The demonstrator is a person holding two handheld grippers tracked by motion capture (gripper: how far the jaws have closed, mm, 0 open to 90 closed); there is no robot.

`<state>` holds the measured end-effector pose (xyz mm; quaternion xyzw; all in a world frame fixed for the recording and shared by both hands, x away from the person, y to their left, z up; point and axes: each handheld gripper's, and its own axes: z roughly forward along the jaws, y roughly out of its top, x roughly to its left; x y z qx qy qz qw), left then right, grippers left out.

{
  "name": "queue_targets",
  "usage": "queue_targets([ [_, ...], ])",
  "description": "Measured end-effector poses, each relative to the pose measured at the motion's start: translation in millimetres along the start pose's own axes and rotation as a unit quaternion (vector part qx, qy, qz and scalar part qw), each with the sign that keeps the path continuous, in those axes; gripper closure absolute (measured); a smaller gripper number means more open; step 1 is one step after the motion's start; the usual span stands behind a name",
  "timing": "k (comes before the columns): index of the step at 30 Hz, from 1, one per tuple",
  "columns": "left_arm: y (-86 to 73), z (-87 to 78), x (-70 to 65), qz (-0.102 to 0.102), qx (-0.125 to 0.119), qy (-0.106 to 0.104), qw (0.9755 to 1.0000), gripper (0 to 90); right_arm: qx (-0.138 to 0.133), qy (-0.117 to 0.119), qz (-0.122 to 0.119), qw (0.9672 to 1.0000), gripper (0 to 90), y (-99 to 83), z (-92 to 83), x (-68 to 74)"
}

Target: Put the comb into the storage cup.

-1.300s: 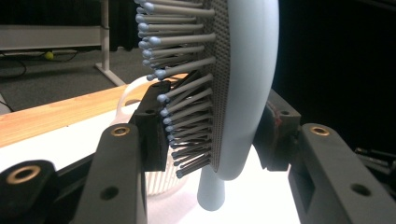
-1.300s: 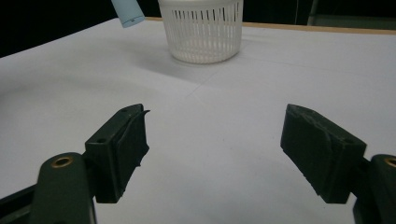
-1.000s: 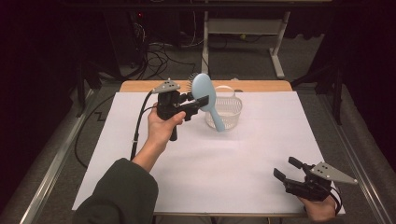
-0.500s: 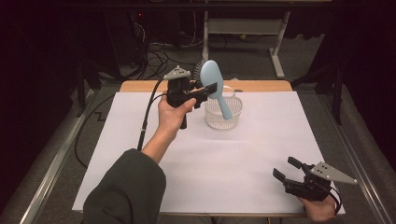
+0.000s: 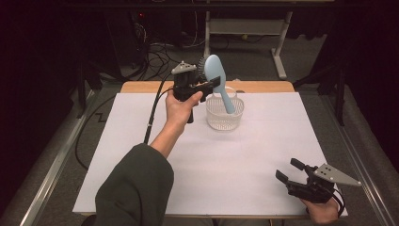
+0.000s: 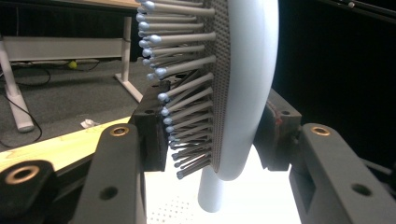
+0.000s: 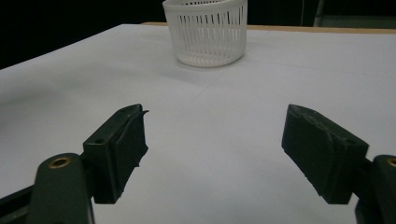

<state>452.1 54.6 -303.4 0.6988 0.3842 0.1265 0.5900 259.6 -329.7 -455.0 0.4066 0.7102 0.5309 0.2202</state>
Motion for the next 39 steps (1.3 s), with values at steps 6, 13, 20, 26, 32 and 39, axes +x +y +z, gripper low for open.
queue_targets([
  [6, -2.6, 10.6, 2.9, 0.002, 0.004, 0.021, 0.9998, 53.0, 0.000, 0.002, 0.000, 1.0000, 22.6, -0.1, -0.1, -0.4],
  [13, -8.0, 21.2, 7.8, -0.001, 0.015, 0.034, 0.9993, 53.0, 0.001, 0.003, 0.000, 1.0000, 22.6, 0.1, 0.5, -0.4],
  [20, -13.4, 30.1, 6.0, 0.005, 0.019, 0.045, 0.9988, 52.6, 0.001, 0.004, -0.001, 1.0000, 22.7, 0.1, 0.6, -0.4],
  [26, -18.1, 36.2, 5.5, 0.011, 0.030, 0.041, 0.9986, 52.6, 0.000, 0.003, -0.001, 1.0000, 22.6, -0.1, 0.8, -0.8],
  [32, -22.4, 41.6, 4.3, 0.011, 0.036, 0.038, 0.9986, 52.6, 0.000, 0.003, -0.001, 1.0000, 22.7, 0.0, 1.4, -0.4],
  [39, -28.4, 49.3, 1.6, 0.009, 0.037, 0.036, 0.9986, 52.6, 0.002, 0.005, -0.001, 1.0000, 22.6, 0.0, 1.3, -0.8],
])
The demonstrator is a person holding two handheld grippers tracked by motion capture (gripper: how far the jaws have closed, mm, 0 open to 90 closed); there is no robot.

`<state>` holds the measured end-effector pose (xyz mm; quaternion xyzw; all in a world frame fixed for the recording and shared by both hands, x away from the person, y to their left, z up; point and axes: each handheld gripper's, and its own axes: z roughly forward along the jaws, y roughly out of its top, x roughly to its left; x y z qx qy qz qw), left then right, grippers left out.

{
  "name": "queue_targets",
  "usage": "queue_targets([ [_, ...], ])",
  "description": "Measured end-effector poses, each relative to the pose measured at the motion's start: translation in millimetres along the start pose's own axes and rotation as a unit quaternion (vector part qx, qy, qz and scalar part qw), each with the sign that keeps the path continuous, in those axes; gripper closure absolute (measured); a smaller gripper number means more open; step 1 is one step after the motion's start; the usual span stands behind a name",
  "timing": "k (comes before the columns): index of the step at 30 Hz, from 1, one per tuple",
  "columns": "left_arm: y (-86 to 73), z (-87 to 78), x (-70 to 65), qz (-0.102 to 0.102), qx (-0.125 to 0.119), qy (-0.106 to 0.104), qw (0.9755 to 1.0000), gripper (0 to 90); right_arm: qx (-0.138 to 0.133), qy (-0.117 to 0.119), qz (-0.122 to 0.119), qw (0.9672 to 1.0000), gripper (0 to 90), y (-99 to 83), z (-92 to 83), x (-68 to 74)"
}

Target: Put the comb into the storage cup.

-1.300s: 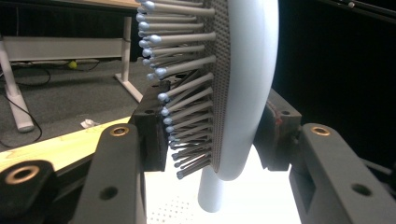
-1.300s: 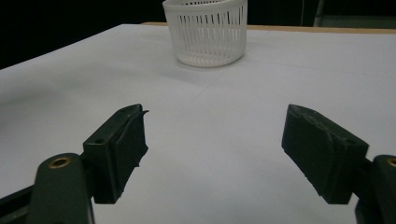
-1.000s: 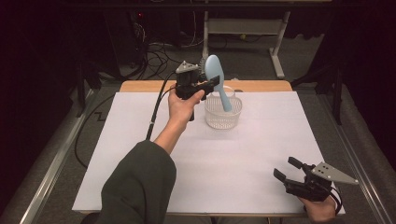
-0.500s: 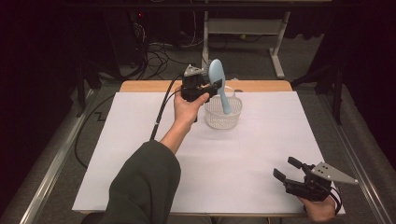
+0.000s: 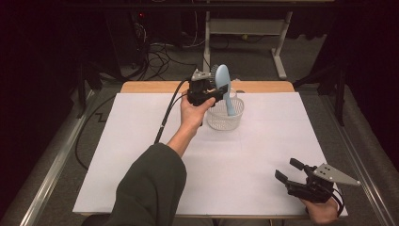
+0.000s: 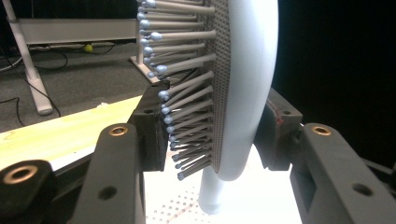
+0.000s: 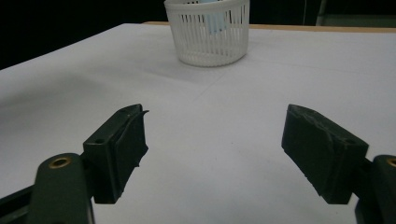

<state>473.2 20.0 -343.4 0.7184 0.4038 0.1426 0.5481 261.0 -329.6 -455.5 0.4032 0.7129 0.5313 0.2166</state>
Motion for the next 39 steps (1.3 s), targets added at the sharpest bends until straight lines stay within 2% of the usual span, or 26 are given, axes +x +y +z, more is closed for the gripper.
queue_targets([
  [18, -13.4, 15.2, -1.4, -0.001, 0.012, 0.009, 0.9999, 52.5, 0.000, -0.001, 0.000, 1.0000, 22.7, -0.2, 0.3, 0.3],
  [22, -16.8, 18.9, -2.7, 0.004, 0.019, 0.007, 0.9998, 52.5, 0.000, 0.000, 0.000, 1.0000, 22.7, -0.2, 0.3, 0.3],
  [31, -20.8, 23.3, -2.8, 0.001, 0.028, 0.004, 0.9996, 52.0, 0.000, -0.002, 0.000, 1.0000, 22.5, -0.2, 0.2, 0.3],
  [35, -22.4, 23.7, -3.3, 0.006, 0.030, 0.008, 0.9995, 51.9, 0.000, -0.003, 0.002, 1.0000, 22.5, -0.2, 0.0, -0.1],
  [39, -24.5, 23.5, -2.0, 0.000, 0.023, 0.008, 0.9997, 51.6, 0.000, -0.002, -0.001, 1.0000, 22.5, -0.1, 0.1, 0.3],
])
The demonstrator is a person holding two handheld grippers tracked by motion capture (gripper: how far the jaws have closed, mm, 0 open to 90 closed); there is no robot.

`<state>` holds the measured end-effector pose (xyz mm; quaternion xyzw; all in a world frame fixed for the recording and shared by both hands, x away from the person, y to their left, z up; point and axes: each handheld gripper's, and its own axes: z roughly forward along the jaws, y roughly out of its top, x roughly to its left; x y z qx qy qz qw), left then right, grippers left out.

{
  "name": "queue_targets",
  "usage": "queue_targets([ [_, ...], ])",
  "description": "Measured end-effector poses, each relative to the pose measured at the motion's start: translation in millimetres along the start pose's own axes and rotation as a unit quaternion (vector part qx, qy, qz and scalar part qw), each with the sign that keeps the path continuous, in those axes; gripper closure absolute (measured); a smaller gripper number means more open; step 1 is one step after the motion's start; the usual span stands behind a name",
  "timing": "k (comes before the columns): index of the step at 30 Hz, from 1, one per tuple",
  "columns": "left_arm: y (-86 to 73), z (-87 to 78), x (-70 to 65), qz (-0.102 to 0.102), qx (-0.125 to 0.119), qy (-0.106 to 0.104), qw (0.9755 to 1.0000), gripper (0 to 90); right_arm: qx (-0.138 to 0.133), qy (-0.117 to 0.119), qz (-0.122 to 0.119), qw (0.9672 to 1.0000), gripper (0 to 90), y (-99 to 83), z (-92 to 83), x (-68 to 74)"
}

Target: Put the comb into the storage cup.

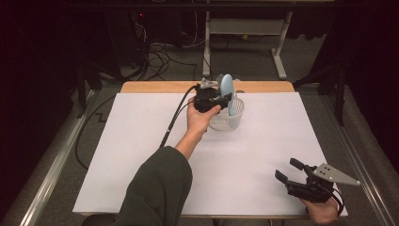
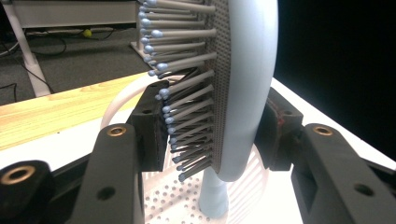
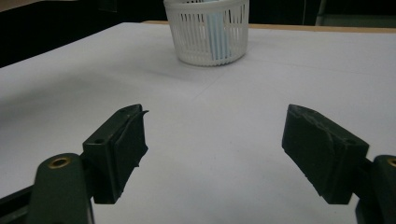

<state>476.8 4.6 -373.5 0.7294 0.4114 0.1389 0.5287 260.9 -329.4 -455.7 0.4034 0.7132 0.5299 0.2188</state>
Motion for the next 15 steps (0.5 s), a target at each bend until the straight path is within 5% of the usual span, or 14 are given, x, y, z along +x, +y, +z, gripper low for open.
queue_targets([
  [15, 0.7, -8.7, 7.8, 0.006, 0.019, -0.001, 0.9998, 48.7, 0.003, 0.001, 0.002, 1.0000, 22.5, -0.1, 0.8, 0.2],
])
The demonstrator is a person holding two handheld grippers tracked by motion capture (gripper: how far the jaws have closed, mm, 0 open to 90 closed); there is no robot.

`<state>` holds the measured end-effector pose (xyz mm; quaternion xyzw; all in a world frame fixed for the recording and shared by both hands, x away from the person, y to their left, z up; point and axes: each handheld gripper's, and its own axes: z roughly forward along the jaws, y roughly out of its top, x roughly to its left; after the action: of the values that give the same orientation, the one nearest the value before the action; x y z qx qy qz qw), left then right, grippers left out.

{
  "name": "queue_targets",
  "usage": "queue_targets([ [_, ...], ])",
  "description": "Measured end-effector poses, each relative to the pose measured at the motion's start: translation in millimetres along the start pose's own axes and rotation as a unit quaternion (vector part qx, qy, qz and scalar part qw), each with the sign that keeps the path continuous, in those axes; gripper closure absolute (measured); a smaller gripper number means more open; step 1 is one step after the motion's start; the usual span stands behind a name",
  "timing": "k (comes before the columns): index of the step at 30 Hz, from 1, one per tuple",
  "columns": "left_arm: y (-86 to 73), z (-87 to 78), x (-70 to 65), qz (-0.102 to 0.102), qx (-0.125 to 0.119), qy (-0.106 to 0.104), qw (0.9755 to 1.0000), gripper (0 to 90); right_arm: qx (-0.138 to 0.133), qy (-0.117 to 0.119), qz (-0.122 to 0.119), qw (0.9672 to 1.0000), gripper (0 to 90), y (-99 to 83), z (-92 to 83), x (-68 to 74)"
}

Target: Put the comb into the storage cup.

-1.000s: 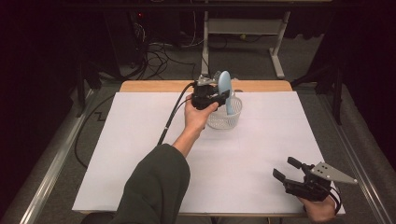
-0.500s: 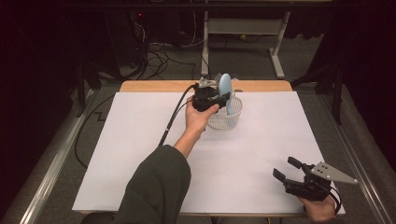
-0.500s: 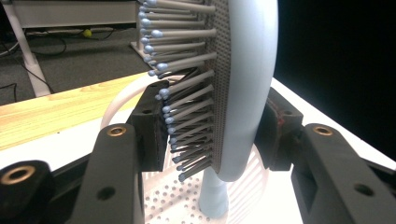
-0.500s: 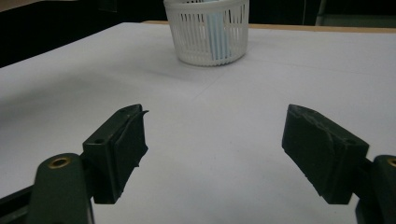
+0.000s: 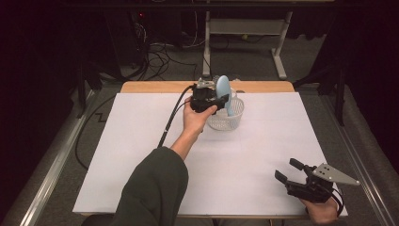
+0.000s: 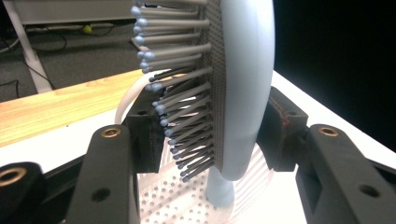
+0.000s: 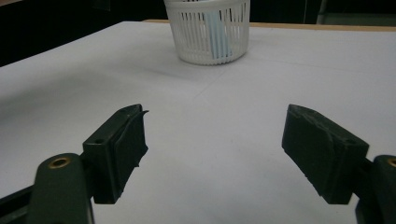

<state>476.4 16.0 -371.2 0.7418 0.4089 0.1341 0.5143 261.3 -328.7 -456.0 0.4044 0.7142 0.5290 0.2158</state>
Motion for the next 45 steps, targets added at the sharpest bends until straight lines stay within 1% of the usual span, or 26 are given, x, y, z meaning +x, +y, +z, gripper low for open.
queue_targets([
  [3, 0.2, -1.4, 1.4, 0.002, 0.004, 0.000, 1.0000, 47.9, 0.000, 0.000, -0.001, 1.0000, 22.5, 0.0, 0.0, 0.1],
  [5, 0.3, -2.1, 2.0, 0.002, 0.005, 0.003, 1.0000, 47.1, 0.001, 0.001, 0.000, 1.0000, 22.5, 0.1, -0.2, -0.1],
  [9, 0.4, -2.9, 2.9, 0.007, 0.006, 0.007, 0.9999, 45.7, 0.000, 0.000, 0.000, 1.0000, 22.5, 0.0, -0.1, 0.0],
  [15, 1.0, -4.6, 5.0, 0.007, 0.010, 0.012, 0.9998, 43.7, 0.001, 0.001, -0.001, 1.0000, 22.5, 0.0, -0.1, -0.1],
  [25, 2.4, -9.3, 10.8, 0.009, 0.022, 0.028, 0.9993, 37.7, 0.001, 0.000, -0.001, 1.0000, 22.4, 0.0, 0.2, 0.0],
  [29, 2.2, -10.4, 12.3, 0.011, 0.026, 0.032, 0.9991, 35.2, 0.001, 0.000, 0.000, 1.0000, 22.5, 0.0, 0.2, -0.1],
  [37, 2.1, -11.5, 15.0, 0.013, 0.034, 0.033, 0.9988, 30.6, 0.000, 0.000, 0.000, 1.0000, 22.5, 0.0, 0.1, -0.1],
  [39, 1.8, -11.9, 15.9, 0.015, 0.037, 0.039, 0.9985, 29.4, 0.000, 0.000, 0.001, 1.0000, 22.5, 0.0, 0.1, 0.0],
  [45, 1.3, -14.1, 19.6, 0.014, 0.043, 0.043, 0.9981, 27.7, 0.001, 0.001, 0.001, 1.0000, 22.5, 0.0, 0.3, 0.0],
])
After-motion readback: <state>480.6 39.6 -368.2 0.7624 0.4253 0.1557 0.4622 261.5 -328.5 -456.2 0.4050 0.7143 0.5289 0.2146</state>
